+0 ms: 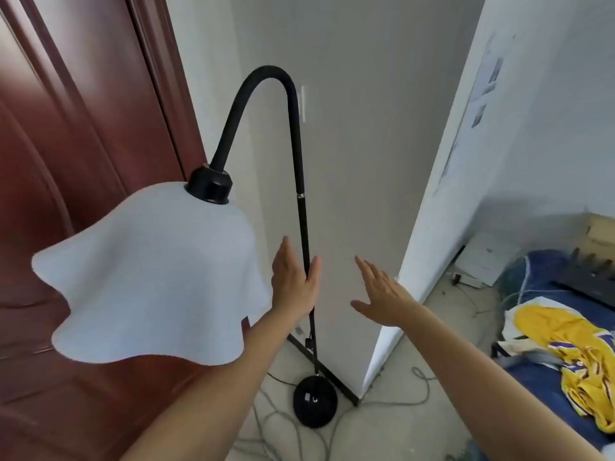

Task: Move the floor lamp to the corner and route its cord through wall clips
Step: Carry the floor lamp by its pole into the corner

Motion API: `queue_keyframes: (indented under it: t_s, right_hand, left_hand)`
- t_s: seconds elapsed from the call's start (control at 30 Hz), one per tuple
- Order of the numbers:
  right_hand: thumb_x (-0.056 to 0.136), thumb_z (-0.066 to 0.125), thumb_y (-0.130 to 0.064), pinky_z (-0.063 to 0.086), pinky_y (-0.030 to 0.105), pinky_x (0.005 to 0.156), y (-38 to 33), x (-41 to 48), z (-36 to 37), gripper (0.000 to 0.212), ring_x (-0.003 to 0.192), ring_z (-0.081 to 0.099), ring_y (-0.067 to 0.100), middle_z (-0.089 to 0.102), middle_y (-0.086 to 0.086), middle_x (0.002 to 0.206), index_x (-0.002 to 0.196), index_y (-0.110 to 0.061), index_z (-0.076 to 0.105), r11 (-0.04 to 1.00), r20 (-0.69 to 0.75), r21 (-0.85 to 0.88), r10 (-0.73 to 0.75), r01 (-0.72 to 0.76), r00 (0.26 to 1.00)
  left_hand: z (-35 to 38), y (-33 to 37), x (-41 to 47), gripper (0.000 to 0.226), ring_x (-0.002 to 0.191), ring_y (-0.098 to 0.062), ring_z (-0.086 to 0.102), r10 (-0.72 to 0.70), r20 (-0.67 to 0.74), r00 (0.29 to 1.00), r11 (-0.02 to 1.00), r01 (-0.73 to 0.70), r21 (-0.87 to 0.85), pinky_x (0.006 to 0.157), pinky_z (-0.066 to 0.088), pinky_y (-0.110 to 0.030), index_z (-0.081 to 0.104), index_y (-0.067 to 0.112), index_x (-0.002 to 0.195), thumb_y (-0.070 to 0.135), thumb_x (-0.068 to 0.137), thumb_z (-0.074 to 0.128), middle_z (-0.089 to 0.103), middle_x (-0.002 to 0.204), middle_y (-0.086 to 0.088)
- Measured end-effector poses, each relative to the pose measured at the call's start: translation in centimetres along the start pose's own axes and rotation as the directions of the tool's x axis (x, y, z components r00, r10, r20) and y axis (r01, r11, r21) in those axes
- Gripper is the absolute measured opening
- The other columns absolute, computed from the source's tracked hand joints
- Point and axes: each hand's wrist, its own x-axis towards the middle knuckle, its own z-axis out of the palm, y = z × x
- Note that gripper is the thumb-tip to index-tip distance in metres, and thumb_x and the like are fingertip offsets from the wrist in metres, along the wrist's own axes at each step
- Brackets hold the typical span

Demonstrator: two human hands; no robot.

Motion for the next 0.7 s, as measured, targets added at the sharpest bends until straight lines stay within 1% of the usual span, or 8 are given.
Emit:
queue_keyframes:
  t_s: [0.2, 0.3, 0.37, 0.47, 0.5, 0.57, 0.63, 0.7]
  right_hand:
    - [0.087, 0.067, -0.053, 0.031, 0.046, 0.117, 1.3, 7.0, 3.5, 0.111, 0.146, 0.030, 0.034, 0.017, 0.012, 0.165, 0.157, -0.020, -0.012, 0.993, 0.193, 0.109, 0.012, -0.034, 0.981]
    - [0.082, 0.073, -0.054, 0.028, 0.046, 0.117, 1.5, 9.8, 6.4, 0.118, 0.146, 0.029, 0.034, 0.016, 0.012, 0.165, 0.157, -0.024, -0.013, 0.981, 0.273, 0.192, -0.072, 0.019, 0.959]
    - [0.079, 0.074, -0.055, 0.031, 0.046, 0.115, 1.5, 11.6, 8.4, 0.119, 0.144, 0.033, 0.032, 0.022, 0.012, 0.163, 0.157, -0.028, -0.011, 0.968, 0.327, 0.247, -0.123, 0.041, 0.937]
    - [0.076, 0.074, -0.057, 0.040, 0.045, 0.109, 1.0, 14.3, 10.7, 0.106, 0.133, 0.048, 0.029, 0.042, 0.008, 0.152, 0.156, -0.034, 0.007, 0.944, 0.425, 0.330, -0.167, 0.019, 0.890]
    - [0.077, 0.072, -0.057, 0.046, 0.043, 0.103, 0.7, 15.1, 11.4, 0.090, 0.124, 0.055, 0.027, 0.053, 0.005, 0.141, 0.150, -0.032, 0.025, 0.939, 0.453, 0.344, -0.182, 0.017, 0.873]
    - [0.083, 0.065, -0.056, 0.050, 0.031, 0.077, 0.1, 16.5, 13.0, 0.033, 0.092, 0.063, 0.020, 0.065, -0.004, 0.099, 0.104, -0.033, 0.054, 0.936, 0.474, 0.352, -0.191, 0.014, 0.860]
    - [0.092, 0.054, -0.054, 0.037, 0.023, 0.057, -0.6, 17.2, 14.1, 0.029, 0.068, 0.055, 0.012, 0.053, -0.013, 0.069, 0.071, -0.038, 0.042, 0.929, 0.494, 0.369, -0.212, 0.018, 0.843]
    - [0.097, 0.047, -0.053, 0.033, 0.022, 0.054, -0.8, 17.4, 15.0, 0.034, 0.058, 0.051, 0.006, 0.052, -0.013, 0.064, 0.068, -0.037, 0.042, 0.922, 0.509, 0.387, -0.235, 0.023, 0.828]
  left_hand:
    - [1.9, 0.4, 3.9, 0.066, 0.147, -0.017, 0.027, -0.008, -0.102, 0.995, 0.991, -0.006, -0.134, 0.112, 0.021, -0.028, 0.019, 0.021, 0.158, 0.054, 0.102, 0.034, 0.030, 0.162, -0.004]
    - [2.9, 0.4, 5.9, 0.034, 0.102, 0.012, 0.056, -0.022, -0.145, 0.989, 0.980, -0.007, -0.199, 0.088, 0.044, -0.021, 0.050, 0.021, 0.120, 0.047, 0.104, 0.035, 0.065, 0.115, 0.003]
    - [3.3, 0.4, 7.0, 0.030, 0.071, 0.005, 0.058, -0.025, -0.172, 0.985, 0.969, -0.019, -0.245, 0.065, 0.043, -0.015, 0.050, 0.019, 0.096, 0.044, 0.105, 0.035, 0.062, 0.080, 0.005]
    - [3.8, 0.0, 7.8, 0.033, 0.058, -0.005, 0.053, 0.013, -0.188, 0.982, 0.946, -0.073, -0.317, 0.058, 0.045, -0.023, 0.050, 0.025, 0.089, 0.050, 0.102, 0.035, 0.051, 0.063, -0.002]
    - [3.9, -0.1, 7.9, 0.032, 0.058, -0.008, 0.052, 0.018, -0.204, 0.979, 0.943, -0.084, -0.321, 0.060, 0.048, -0.028, 0.050, 0.028, 0.088, 0.055, 0.100, 0.036, 0.050, 0.063, -0.004]
    - [4.2, -0.6, 8.1, 0.029, 0.060, -0.012, 0.053, -0.005, -0.233, 0.972, 0.936, -0.078, -0.344, 0.060, 0.049, -0.037, 0.050, 0.037, 0.087, 0.061, 0.097, 0.037, 0.050, 0.063, 0.003]
    - [4.3, -1.0, 8.2, 0.022, 0.061, -0.010, 0.051, -0.038, -0.248, 0.968, 0.924, -0.060, -0.378, 0.058, 0.049, -0.041, 0.049, 0.047, 0.085, 0.061, 0.097, 0.038, 0.050, 0.063, 0.013]
    - [4.4, -1.7, 8.3, 0.017, 0.062, -0.010, 0.052, -0.057, -0.275, 0.960, 0.910, -0.063, -0.411, 0.063, 0.051, -0.044, 0.049, 0.049, 0.086, 0.055, 0.100, 0.040, 0.051, 0.065, 0.013]
